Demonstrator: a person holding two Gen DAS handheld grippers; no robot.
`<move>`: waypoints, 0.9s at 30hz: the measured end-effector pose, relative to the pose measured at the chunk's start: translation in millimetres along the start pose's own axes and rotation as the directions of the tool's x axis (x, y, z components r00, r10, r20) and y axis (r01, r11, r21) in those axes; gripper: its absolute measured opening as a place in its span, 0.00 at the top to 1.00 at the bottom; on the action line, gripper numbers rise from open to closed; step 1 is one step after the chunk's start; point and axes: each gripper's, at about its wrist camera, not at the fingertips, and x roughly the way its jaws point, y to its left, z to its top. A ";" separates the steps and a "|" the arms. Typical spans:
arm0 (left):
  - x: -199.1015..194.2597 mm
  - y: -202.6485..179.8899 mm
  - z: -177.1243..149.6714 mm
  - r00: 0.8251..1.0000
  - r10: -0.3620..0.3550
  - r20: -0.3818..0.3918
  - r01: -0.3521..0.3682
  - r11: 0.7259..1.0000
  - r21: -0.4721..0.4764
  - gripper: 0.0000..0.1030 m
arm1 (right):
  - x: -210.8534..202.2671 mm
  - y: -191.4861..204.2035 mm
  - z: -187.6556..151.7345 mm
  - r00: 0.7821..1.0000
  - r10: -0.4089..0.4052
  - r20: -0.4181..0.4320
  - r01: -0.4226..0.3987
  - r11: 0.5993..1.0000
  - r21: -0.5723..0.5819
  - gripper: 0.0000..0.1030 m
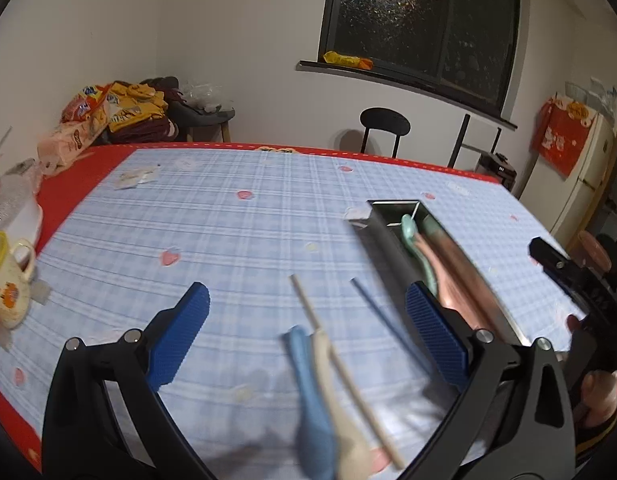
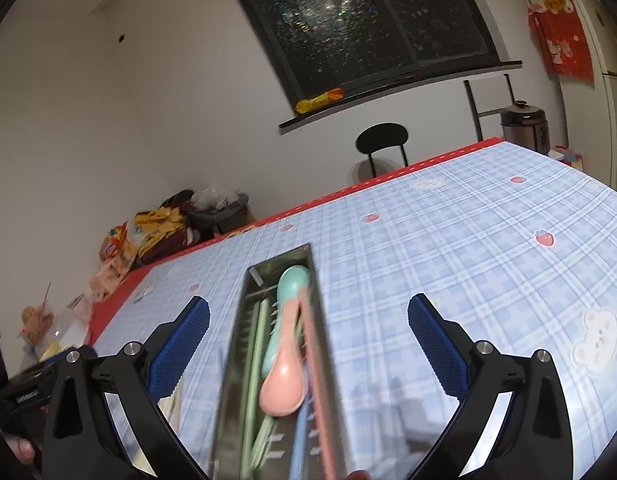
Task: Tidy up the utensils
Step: 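Open both tools to release the chopsticks in the tray and withdraw, then close the right tool on the blue chopstick beside the spoons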
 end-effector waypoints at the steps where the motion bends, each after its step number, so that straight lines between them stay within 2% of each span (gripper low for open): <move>1: -2.8 4.5 -2.2 1.000 0.012 0.003 -0.012 1.000 0.018 0.06 | -3.8 4.9 -3.5 1.000 0.015 -0.015 -0.015 1.000 0.001 0.06; 6: -9.5 19.9 -11.7 1.000 0.009 0.000 -0.009 0.999 0.044 0.06 | -17.6 29.8 -20.0 0.997 0.023 -0.067 -0.025 0.999 -0.041 0.05; 13: -14.4 37.7 -28.7 0.999 -0.033 -0.013 0.033 0.997 0.064 0.06 | -33.7 53.4 -44.5 0.983 0.040 -0.179 -0.059 0.993 -0.099 0.06; 16: -12.4 43.9 -36.9 0.999 -0.045 -0.020 0.046 0.996 0.082 0.06 | -43.8 60.2 -50.8 0.979 0.027 -0.201 -0.057 0.988 -0.145 0.11; 21: -9.6 51.1 -46.4 0.997 -0.069 -0.037 0.072 0.992 0.103 0.06 | -53.2 57.9 -59.1 0.964 0.000 -0.266 -0.046 0.985 -0.167 0.32; 22: -9.3 52.4 -47.8 0.996 -0.073 -0.041 0.077 0.991 0.107 0.06 | -53.6 57.7 -62.0 0.958 -0.008 -0.285 -0.043 0.984 -0.172 0.35; 27: -10.1 55.9 -53.4 0.994 -0.096 -0.052 0.102 0.986 0.132 0.06 | -45.7 62.4 -79.6 0.922 -0.016 -0.386 -0.061 0.981 -0.185 0.64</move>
